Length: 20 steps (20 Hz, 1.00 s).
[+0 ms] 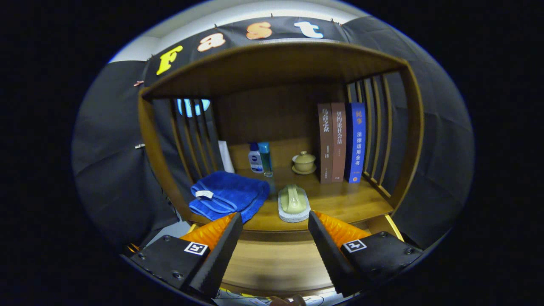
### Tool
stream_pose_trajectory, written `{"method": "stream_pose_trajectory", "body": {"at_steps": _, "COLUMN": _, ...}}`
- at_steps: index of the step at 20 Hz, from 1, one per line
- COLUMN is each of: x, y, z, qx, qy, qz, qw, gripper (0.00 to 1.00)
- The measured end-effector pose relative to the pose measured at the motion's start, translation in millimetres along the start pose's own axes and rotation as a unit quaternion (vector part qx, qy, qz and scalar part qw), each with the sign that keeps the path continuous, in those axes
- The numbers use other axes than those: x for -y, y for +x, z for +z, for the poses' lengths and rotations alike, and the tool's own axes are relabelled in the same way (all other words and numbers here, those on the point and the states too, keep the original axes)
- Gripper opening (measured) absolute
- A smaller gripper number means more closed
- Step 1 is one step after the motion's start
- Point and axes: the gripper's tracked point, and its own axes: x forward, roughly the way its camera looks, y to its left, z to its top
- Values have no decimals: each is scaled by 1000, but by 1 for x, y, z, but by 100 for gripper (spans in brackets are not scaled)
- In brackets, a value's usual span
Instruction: Pull open the drawer, take out the items inside it, and place them on the countertop above the cabinet.
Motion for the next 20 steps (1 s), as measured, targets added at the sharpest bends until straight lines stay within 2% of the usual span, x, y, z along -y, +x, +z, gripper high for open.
{"method": "stream_pose_trajectory", "body": {"at_steps": 4, "x": -3, "y": -55, "z": -28, "qx": 40, "qy": -7, "qz": -5, "qw": 999, "gripper": 99}}
{"method": "stream_pose_trajectory", "body": {"at_steps": 8, "x": -2, "y": -84, "z": -72, "qx": 51, "qy": 8, "qz": -5, "qw": 999, "gripper": 99}}
{"method": "stream_pose_trajectory", "body": {"at_steps": 13, "x": 10, "y": -98, "z": -124, "qx": 43, "qy": 14, "qz": -19, "qw": 999, "gripper": 99}}
{"method": "stream_pose_trajectory", "body": {"at_steps": 20, "x": 15, "y": -85, "z": -177, "qx": 22, "qy": 16, "qz": -22, "qw": 999, "gripper": 99}}
